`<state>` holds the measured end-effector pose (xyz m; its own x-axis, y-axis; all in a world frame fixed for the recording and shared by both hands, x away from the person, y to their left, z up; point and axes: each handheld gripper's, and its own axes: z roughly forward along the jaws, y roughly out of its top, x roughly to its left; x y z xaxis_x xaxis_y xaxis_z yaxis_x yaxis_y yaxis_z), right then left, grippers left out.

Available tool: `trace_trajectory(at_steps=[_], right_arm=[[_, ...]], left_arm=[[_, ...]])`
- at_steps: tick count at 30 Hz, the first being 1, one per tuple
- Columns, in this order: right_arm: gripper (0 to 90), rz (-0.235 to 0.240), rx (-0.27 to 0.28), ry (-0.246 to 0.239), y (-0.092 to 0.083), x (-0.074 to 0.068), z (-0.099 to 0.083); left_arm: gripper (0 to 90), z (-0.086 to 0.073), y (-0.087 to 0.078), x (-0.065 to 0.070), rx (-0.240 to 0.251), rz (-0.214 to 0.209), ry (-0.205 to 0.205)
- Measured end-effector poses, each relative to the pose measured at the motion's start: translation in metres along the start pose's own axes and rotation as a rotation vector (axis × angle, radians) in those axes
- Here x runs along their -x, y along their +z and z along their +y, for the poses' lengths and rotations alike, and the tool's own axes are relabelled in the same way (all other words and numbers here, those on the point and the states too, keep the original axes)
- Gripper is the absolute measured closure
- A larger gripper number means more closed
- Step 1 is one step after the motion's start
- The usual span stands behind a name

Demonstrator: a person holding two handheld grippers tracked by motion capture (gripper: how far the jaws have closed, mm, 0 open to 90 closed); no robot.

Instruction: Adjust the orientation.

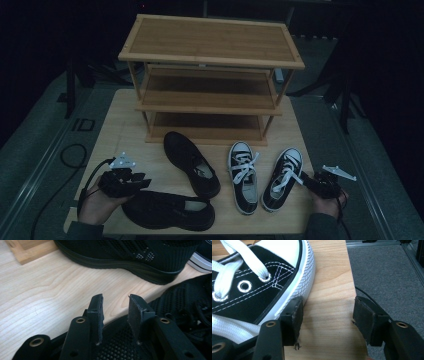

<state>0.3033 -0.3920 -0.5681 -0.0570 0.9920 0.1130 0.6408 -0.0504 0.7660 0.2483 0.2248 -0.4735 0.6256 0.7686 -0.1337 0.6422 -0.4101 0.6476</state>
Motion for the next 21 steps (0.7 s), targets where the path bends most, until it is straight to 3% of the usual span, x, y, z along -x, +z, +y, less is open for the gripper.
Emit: trace_trajectory(at_steps=[11,17,21], right_arm=[[40.4,-0.003,-0.001,0.001,0.0,0.0,0.0],[40.3,-0.003,-0.001,0.002,0.0,0.0,0.0],[39.8,-0.004,-0.001,0.002,0.0,0.0,0.0]], left_arm=[[64.4,-0.003,0.007,0.014,-0.031,-0.035,0.03],[64.6,-0.007,0.01,0.015,-0.059,-0.041,0.01],[72.4,-0.009,0.012,0.014,-0.071,-0.084,-0.034]])
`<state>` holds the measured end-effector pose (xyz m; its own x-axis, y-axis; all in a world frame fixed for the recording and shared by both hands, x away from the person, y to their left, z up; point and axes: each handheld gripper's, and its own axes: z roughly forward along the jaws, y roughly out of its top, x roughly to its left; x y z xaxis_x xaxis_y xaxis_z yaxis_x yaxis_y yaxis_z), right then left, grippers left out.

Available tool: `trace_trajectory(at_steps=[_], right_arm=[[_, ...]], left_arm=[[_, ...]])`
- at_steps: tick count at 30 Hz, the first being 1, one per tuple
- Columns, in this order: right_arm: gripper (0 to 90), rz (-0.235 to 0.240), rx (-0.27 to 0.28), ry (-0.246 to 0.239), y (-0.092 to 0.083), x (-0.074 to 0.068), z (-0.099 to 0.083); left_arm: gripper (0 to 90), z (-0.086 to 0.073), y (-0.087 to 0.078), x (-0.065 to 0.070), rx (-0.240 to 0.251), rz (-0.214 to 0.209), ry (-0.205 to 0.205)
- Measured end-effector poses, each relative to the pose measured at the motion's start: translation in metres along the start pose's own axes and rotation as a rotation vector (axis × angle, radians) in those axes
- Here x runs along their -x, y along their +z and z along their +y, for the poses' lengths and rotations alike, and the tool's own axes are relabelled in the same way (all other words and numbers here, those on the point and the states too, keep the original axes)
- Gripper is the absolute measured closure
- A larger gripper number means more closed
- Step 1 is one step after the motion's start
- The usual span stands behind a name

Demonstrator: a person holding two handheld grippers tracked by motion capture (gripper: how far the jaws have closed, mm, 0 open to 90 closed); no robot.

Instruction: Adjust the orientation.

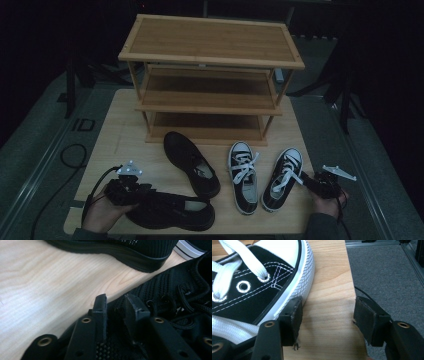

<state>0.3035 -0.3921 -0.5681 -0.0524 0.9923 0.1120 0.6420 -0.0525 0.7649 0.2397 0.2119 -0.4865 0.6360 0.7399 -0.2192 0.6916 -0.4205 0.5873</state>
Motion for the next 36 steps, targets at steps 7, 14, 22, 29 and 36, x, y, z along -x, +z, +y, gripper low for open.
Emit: trace_trajectory(at_steps=[7,14,22,29,36], right_arm=[[39.2,-0.003,0.0,0.001,0.0,0.0,0.0],[39.1,-0.003,0.0,0.001,0.0,0.0,0.0],[39.2,-0.003,0.0,0.0,0.0,0.0,0.0],[39.1,-0.003,0.0,0.0,0.0,0.0,0.0],[39.1,-0.003,0.0,0.0,0.0,0.0,0.0]], left_arm=[[89.1,0.002,-0.001,-0.001,-0.01,-0.001,-0.029],[89.6,0.007,-0.006,-0.007,0.022,0.061,-0.02],[89.8,0.021,-0.006,-0.02,0.065,0.137,-0.029],[89.7,0.043,-0.001,-0.039,0.09,0.201,-0.036],[89.7,0.072,0.009,-0.057,0.114,0.236,-0.049]])
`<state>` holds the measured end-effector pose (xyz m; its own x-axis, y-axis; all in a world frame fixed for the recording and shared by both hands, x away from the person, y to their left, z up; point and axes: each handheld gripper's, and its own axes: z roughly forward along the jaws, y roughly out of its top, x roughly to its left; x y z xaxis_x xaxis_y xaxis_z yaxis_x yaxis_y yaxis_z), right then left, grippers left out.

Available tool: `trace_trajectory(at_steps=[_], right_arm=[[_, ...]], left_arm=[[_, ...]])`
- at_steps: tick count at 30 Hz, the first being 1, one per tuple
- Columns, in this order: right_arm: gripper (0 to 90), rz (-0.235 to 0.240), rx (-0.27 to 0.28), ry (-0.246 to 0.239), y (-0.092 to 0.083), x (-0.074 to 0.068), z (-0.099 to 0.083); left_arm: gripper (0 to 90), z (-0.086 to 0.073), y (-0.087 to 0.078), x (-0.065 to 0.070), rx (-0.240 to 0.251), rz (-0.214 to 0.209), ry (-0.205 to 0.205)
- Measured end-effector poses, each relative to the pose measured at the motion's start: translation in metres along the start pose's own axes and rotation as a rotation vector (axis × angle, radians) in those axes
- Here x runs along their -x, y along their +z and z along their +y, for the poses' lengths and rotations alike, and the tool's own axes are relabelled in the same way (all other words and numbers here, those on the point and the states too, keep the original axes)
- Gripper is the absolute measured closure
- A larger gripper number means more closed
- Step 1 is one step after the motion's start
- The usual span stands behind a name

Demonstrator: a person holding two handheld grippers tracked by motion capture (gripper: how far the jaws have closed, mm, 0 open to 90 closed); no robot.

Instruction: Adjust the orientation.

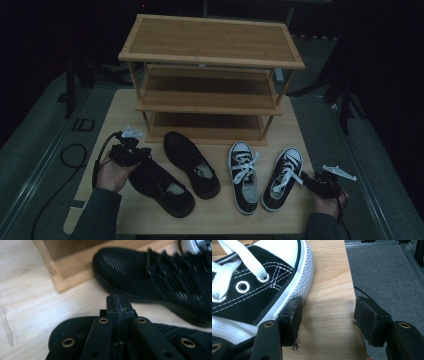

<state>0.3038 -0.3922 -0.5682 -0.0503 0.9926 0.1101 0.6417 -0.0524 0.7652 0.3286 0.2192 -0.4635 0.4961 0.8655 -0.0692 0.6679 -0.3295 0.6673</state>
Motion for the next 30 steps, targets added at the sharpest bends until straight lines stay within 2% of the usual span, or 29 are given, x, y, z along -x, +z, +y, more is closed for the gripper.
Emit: trace_trajectory(at_steps=[2,4,8,10,12,13,16,21,25,30], right_arm=[[39.2,0.0,0.0,0.0,0.0,0.0,0.0],[39.2,0.0,0.0,0.0,0.0,0.0,0.0],[39.1,0.0,0.0,0.0,0.0,0.0,0.0],[39.1,0.001,0.0,0.0,0.0,0.0,0.0],[39.1,0.001,0.0,0.0,0.0,0.0,0.0],[39.2,0.0,0.0,-0.001,0.0,0.0,0.0],[39.2,0.0,-0.001,-0.001,0.0,0.0,0.0],[39.1,0.001,0.0,0.0,0.0,0.0,0.0],[39.1,0.001,0.0,0.0,0.0,0.0,0.0],[39.1,0.001,0.0,0.0,0.0,0.0,0.0]], left_arm=[[89.7,0.006,0.002,0.0,0.015,0.006,-0.009],[89.6,0.009,0.005,0.002,0.013,0.01,-0.001],[85.9,0.008,0.006,0.004,0.0,-0.003,0.013],[75.1,0.007,0.004,0.006,-0.001,-0.017,0.009],[63.6,0.006,0.001,0.008,-0.001,-0.01,0.01],[60.8,0.005,0.0,0.008,-0.006,-0.009,0.016],[55.7,0.004,-0.005,0.011,-0.001,-0.012,0.018],[42.9,0.001,-0.008,0.014,0.001,0.011,0.014],[35.8,-0.003,-0.009,0.018,0.001,0.025,-0.01],[24.4,-0.008,-0.009,0.022,-0.016,0.049,-0.021]])
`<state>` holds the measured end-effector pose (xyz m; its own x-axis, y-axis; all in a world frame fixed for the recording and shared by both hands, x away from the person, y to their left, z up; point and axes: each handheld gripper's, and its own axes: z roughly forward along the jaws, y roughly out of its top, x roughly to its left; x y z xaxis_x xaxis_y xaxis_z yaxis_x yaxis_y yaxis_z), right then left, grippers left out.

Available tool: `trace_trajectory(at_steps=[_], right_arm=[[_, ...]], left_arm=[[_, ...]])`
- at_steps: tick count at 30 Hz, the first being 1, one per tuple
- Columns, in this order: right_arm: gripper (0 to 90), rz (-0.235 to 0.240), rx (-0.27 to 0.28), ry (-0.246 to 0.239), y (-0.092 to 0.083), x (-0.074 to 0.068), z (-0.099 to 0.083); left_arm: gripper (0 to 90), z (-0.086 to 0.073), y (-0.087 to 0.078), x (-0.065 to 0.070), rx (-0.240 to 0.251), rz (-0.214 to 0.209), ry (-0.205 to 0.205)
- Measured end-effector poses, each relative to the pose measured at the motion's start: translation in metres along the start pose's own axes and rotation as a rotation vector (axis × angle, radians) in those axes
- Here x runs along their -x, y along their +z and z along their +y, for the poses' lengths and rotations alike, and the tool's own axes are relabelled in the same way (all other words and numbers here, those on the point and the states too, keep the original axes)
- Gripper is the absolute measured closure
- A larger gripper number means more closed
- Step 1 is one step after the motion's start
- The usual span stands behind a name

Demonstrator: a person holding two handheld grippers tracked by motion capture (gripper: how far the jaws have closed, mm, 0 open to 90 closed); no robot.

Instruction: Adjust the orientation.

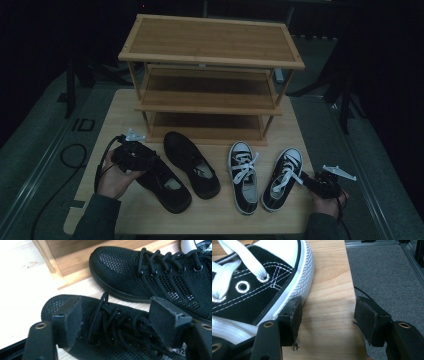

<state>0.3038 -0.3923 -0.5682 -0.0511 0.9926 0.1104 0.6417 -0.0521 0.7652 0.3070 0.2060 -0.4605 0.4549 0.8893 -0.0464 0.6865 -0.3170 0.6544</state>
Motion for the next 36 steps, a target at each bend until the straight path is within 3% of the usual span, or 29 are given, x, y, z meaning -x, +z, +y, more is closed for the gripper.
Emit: trace_trajectory(at_steps=[15,23,28,32,36], right_arm=[[39.0,0.0,0.0,0.001,0.0,0.0,0.0],[39.0,-0.002,0.003,0.0,0.0,0.0,0.0],[39.0,-0.002,0.003,0.0,0.0,0.0,0.0],[39.0,-0.002,0.003,0.0,0.0,0.0,0.0],[38.9,-0.002,0.003,0.001,0.0,0.0,0.0]], left_arm=[[14.9,-0.016,-0.005,0.012,-0.003,-0.052,-0.028],[13.8,-0.025,-0.001,0.023,-0.04,-0.042,-0.012],[14.4,-0.031,0.003,0.023,-0.063,-0.043,-0.046],[20.9,-0.034,0.004,0.023,-0.084,-0.056,-0.063],[43.2,-0.035,0.003,0.021,-0.098,-0.079,-0.073]])
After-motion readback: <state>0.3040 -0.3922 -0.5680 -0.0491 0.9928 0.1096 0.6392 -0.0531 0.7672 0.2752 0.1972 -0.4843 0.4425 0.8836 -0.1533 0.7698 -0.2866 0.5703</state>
